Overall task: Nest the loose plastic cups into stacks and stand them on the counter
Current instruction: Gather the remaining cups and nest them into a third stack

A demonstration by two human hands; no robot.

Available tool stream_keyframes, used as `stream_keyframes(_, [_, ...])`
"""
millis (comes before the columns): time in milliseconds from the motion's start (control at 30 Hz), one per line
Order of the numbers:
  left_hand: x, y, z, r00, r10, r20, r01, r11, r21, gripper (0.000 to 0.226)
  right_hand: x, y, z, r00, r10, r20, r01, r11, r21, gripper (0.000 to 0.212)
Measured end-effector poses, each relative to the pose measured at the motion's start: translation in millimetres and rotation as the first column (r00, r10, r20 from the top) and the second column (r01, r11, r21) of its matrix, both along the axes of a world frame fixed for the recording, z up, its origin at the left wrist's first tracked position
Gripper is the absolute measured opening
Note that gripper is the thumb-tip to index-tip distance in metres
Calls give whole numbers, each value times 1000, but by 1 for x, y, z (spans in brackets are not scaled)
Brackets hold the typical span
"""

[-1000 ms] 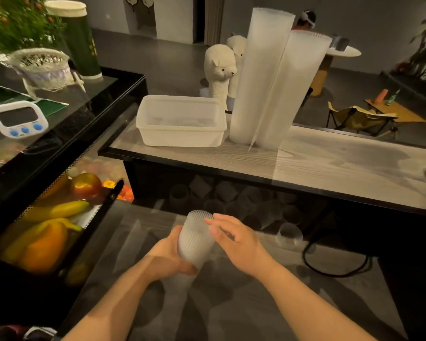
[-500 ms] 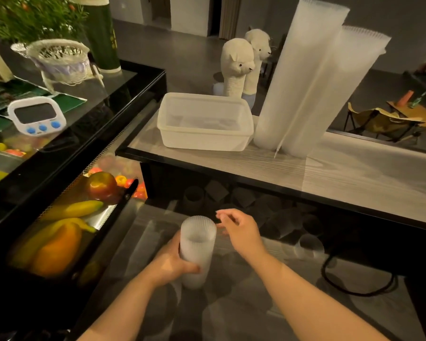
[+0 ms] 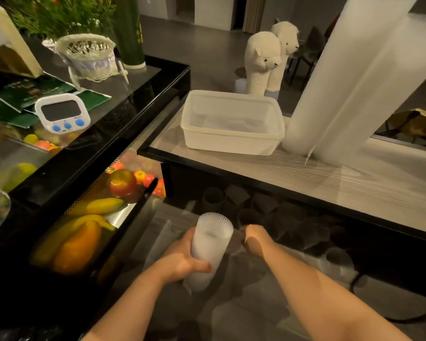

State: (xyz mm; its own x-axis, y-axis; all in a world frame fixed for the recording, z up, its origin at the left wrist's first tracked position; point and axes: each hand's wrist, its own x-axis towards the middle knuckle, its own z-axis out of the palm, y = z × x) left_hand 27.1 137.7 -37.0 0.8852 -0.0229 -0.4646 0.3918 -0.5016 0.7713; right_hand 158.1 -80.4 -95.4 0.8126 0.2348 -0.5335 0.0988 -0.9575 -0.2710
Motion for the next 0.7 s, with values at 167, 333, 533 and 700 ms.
stream_keyframes(167, [4, -1, -4, 998, -49, -24, 50, 998, 41, 95, -17, -5, 23, 971, -138, 198, 109, 983, 149, 37])
stream_keyframes(333, [7, -7, -7, 989, -138, -52, 144, 976, 164, 91, -44, -10, 71, 801, -567, 191, 379, 728, 572, 33])
stream_keyframes(533, [12, -8, -4, 981, -182, -63, 190, 967, 171, 91, -68, -14, 119, 782, -622, -48, 331, 349, 876, 25])
stream_keyframes(700, [16, -7, 1, 978, -197, -70, 205, 969, 136, 87, -77, -7, 118, 872, -489, -24, 258, 417, 871, 30])
